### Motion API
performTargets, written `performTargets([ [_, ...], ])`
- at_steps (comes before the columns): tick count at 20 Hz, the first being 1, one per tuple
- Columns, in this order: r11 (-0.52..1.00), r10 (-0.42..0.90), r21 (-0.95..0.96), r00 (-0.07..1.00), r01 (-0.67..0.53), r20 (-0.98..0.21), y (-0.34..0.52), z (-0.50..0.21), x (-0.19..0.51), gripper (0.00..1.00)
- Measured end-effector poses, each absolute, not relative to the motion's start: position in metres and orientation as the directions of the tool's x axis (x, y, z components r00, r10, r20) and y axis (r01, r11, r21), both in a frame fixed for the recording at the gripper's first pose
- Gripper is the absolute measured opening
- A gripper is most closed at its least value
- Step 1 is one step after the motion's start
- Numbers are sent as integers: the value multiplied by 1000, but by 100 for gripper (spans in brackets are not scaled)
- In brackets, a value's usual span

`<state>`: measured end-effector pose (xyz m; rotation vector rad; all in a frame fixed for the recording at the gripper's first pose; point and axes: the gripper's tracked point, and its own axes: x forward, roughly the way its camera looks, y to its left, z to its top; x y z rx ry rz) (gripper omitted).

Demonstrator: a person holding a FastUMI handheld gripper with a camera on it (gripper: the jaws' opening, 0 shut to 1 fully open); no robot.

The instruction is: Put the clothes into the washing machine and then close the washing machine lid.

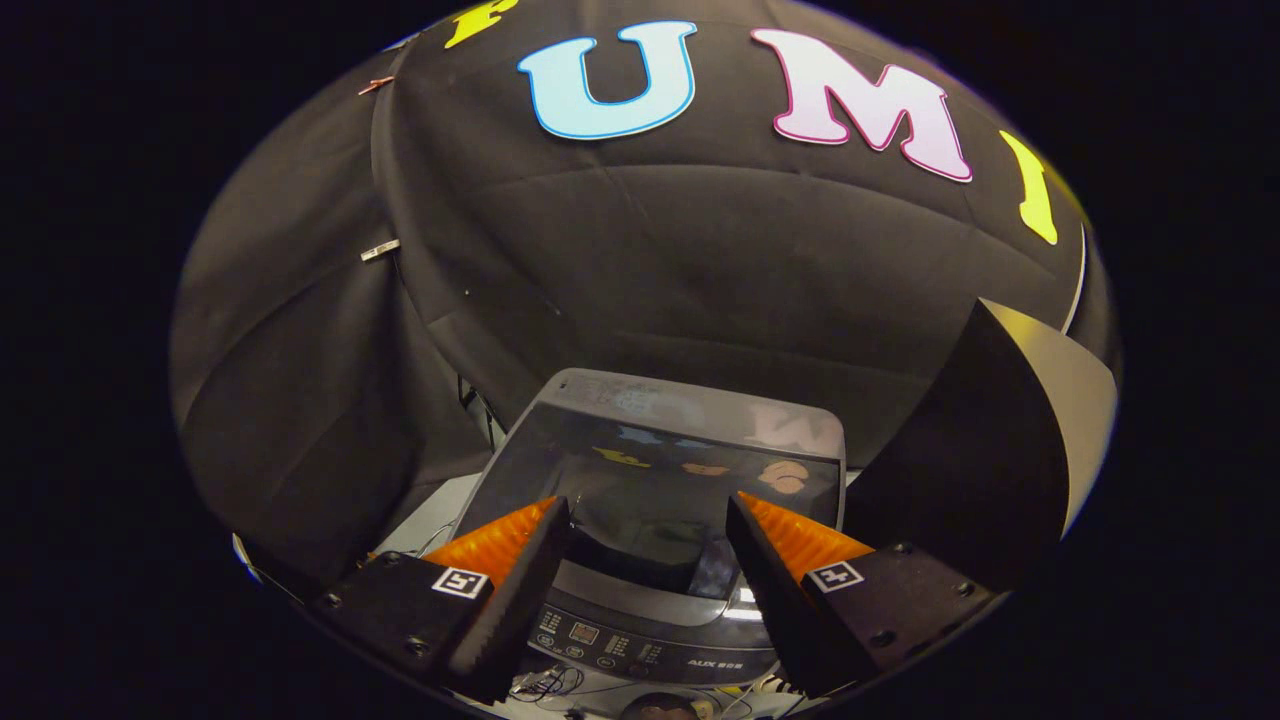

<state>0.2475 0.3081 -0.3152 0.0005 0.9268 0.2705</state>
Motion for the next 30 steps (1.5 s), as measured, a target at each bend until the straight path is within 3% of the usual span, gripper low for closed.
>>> performTargets([
  [8, 955, 277, 143, 611, -259, -742, 309, -276, 238, 99],
  [21, 929, 365, 128, 811, -346, -457, 243, -135, 180, 99],
  [30, 957, 291, 86, 919, -278, -265, 145, -69, 111, 99],
])
